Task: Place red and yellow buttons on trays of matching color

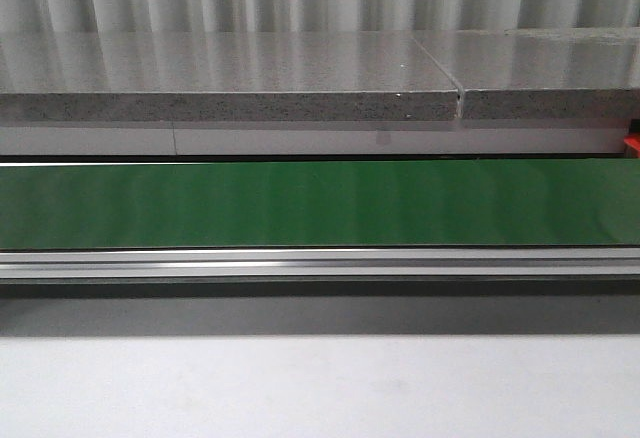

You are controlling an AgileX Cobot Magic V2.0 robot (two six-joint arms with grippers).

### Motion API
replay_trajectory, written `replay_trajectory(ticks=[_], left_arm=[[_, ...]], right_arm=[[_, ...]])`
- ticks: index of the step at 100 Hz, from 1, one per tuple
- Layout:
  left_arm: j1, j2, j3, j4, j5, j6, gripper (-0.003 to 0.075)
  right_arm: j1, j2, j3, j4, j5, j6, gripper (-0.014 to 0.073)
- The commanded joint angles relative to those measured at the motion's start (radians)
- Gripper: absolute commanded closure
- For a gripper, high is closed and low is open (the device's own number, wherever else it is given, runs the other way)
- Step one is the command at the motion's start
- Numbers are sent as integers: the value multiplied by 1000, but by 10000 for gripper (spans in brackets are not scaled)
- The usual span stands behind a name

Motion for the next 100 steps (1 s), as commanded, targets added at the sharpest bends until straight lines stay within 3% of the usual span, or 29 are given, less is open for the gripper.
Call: replay_trajectory(ticks=[1, 100], left_arm=[[-8, 0, -27, -17, -73, -7, 741], [-4, 2, -27, -18, -115, -41, 741]], right_arm=[[-1, -4, -25, 8, -66, -8, 664], [-1, -4, -25, 8, -66, -8, 664]])
